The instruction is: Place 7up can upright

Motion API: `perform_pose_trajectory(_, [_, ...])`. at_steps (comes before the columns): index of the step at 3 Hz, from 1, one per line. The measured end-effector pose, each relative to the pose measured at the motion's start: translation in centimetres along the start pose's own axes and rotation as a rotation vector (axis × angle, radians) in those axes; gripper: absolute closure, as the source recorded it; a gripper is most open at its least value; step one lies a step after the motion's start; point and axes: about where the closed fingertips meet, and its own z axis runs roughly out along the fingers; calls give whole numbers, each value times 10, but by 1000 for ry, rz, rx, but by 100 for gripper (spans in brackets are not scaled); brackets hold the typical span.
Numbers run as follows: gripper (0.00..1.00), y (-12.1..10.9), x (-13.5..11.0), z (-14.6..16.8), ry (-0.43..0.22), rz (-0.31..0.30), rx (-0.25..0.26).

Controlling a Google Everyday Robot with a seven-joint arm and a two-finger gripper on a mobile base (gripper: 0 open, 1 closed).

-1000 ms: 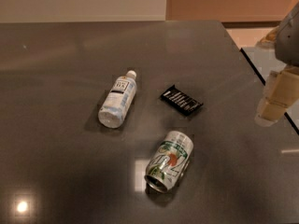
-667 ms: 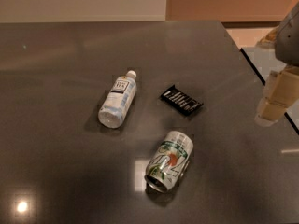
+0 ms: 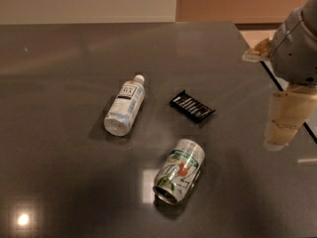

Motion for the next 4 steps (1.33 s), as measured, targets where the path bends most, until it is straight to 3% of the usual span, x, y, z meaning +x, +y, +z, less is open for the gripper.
perform_pose_trajectory(2, [0, 44, -62, 14, -118, -358, -77])
perform_pose_trajectory(4, [0, 72, -97, 52, -170, -653, -189])
